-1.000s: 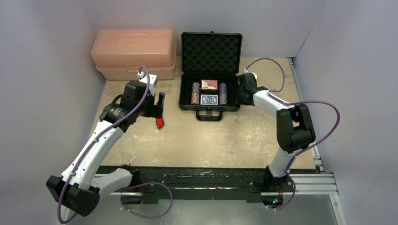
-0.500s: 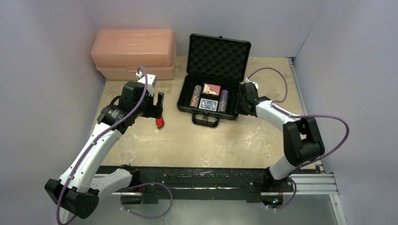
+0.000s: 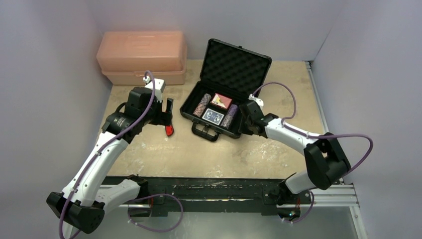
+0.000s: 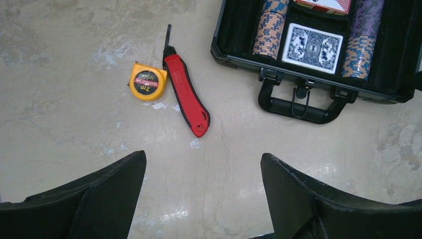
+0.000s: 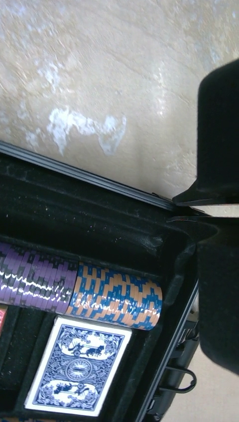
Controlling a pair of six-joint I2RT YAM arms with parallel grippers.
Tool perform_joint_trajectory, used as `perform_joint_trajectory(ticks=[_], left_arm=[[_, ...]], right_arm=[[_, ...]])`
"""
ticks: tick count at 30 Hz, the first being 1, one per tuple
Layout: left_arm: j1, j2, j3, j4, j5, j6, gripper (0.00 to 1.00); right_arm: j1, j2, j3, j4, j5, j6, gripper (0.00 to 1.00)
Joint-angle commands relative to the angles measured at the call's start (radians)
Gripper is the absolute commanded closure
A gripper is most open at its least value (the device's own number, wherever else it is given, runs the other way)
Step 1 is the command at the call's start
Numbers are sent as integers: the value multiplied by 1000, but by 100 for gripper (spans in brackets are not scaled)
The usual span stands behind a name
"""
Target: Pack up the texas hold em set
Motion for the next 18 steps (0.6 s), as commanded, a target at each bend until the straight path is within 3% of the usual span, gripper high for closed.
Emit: perform_joint_trajectory(ticks=[1, 9, 12, 14, 18], left_arm=[[5, -19, 32, 6, 5, 0, 15], [5, -18, 32, 5, 0, 0, 15], [5, -17, 32, 6, 1, 0, 15], [5, -18, 33, 5, 1, 0, 15], [5, -21, 33, 5, -4, 2, 15]], right_arm=[[114, -4, 5, -15, -135, 51, 100], [166, -11, 34, -54, -90, 59, 100], [166, -26, 80, -107, -55, 22, 63], [165, -37, 130, -149, -17, -16, 53], [143, -62, 268, -233, 85, -70, 40]])
